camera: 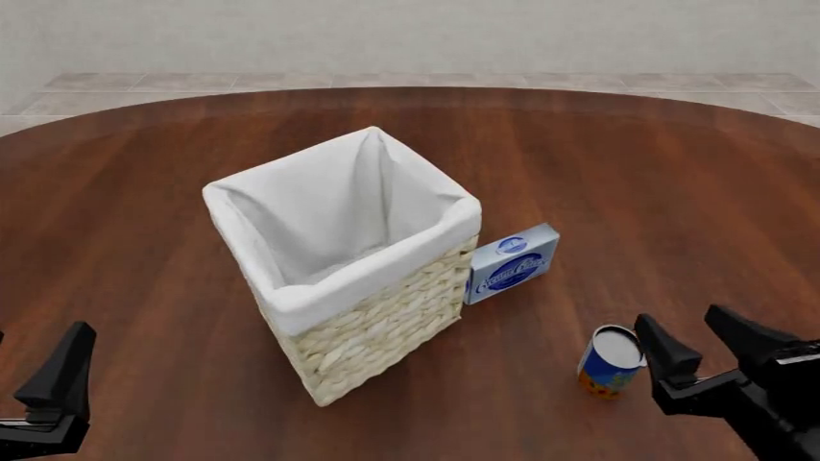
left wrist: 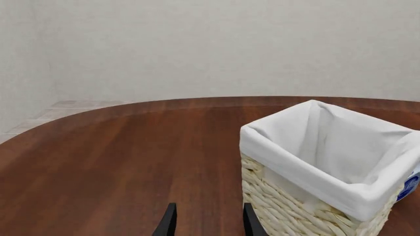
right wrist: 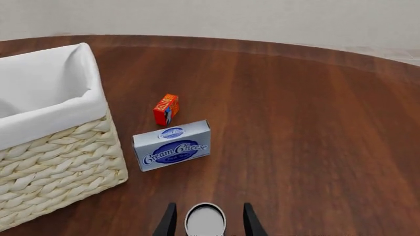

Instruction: Pick up the alphabet soup and put it in the basket.

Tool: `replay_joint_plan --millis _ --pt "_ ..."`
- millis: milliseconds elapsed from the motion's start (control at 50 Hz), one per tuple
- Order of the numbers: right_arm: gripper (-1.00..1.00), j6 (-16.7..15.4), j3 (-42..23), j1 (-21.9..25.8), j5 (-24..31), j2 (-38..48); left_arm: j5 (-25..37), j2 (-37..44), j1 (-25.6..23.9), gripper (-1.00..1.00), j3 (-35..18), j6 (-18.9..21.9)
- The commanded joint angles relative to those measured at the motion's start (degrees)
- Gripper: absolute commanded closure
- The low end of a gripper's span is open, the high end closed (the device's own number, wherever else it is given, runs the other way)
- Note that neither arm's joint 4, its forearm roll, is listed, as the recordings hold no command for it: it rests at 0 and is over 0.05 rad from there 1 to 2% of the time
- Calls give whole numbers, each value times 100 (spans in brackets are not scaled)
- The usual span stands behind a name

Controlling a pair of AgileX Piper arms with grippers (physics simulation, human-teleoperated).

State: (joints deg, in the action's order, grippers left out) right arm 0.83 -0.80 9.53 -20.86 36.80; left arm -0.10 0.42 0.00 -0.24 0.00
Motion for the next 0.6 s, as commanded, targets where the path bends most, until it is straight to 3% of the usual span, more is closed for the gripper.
replay_joint_plan --millis 20,60,80,240,600 --pt "-100 -390 -203 270 -269 1104 0 0 0 -100 0 0" --pt "-100 -298 -260 267 -181 1100 0 0 0 -100 0 0" --pt "-100 -377 -370 232 -237 1592 0 0 0 -100 0 0" --pt "-100 -450 -361 195 -598 2428 0 0 0 -100 0 0" --pt "-100 -518 -225 87 -1288 3460 0 0 0 -100 0 0"
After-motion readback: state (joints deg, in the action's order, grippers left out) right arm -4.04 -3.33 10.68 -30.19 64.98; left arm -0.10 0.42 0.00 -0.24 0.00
